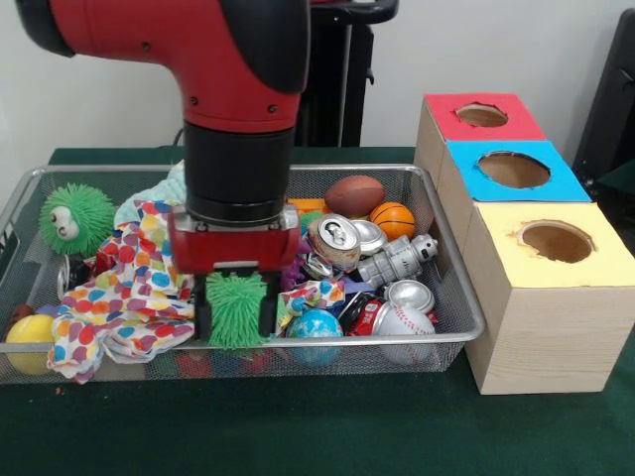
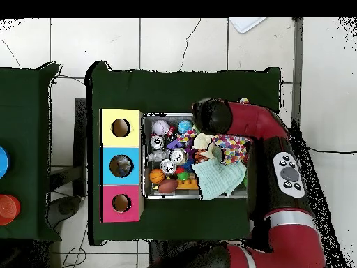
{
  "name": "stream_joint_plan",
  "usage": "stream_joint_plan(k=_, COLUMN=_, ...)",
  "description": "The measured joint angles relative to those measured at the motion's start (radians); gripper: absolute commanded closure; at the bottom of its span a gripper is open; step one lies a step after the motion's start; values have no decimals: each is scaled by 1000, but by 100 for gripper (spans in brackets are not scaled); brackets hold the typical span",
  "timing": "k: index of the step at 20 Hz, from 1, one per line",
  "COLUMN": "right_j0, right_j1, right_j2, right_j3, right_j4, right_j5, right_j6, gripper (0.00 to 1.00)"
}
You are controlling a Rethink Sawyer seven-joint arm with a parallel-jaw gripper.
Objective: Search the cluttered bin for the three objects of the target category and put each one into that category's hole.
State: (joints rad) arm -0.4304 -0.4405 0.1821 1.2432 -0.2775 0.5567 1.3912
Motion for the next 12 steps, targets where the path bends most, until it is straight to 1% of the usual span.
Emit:
stream_joint_plan(k=4, right_j0=-58, right_j1=11, right_j2=31, right_j3=-5, right_j4=-2, right_j5=0, right_j6=0, gripper=0)
stream_joint_plan(k=8, right_j0=-99, right_j1=18, right_j2=40, right_j3=1, right_j4=-4, right_j5=0, right_j6=0, gripper=0)
stream_joint_plan(k=12, right_j0=-129, right_j1=7, right_j2=36, right_j3=37, right_j4=-5, right_j5=1, right_j6=0, gripper=0)
